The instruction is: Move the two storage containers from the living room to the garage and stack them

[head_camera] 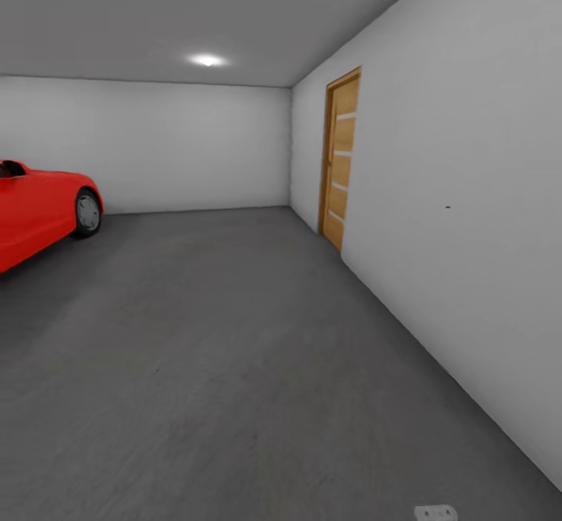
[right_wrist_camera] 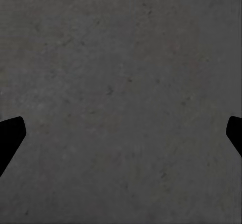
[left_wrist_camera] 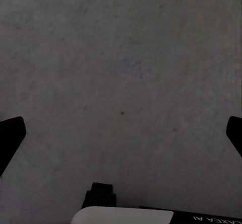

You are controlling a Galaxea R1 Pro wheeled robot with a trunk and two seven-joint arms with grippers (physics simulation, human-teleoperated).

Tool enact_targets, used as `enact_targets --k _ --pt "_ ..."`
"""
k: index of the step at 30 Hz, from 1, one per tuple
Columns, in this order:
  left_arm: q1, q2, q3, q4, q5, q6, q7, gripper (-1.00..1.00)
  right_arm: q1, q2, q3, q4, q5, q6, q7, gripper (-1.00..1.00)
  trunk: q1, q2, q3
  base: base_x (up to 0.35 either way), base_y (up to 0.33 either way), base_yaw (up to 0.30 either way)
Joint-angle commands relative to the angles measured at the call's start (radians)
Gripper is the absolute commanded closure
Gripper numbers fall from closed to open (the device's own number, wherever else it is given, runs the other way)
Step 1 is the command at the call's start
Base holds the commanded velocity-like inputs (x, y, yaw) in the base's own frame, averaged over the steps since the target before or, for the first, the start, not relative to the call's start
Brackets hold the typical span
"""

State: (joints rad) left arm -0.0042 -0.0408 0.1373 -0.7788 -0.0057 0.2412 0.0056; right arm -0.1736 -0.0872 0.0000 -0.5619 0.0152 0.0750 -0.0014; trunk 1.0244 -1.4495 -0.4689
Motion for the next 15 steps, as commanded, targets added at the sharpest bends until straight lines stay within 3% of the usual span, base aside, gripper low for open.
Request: enact_targets --k 1,15 --pt "0.000 -0.001 0.002 -0.002 0.000 0.006 0.001 -1.00 0.000 0.000 0.000 -0.003 0.002 0.006 0.000 -1.00 0.001 -0.001 -0.001 0.321 0.000 0.297" --pt "0.000 -0.001 0.002 -0.002 -0.001 0.006 0.002 -1.00 0.000 0.000 0.000 -0.003 0.002 0.006 0.000 -1.00 0.001 -0.001 -0.001 0.321 0.000 0.297"
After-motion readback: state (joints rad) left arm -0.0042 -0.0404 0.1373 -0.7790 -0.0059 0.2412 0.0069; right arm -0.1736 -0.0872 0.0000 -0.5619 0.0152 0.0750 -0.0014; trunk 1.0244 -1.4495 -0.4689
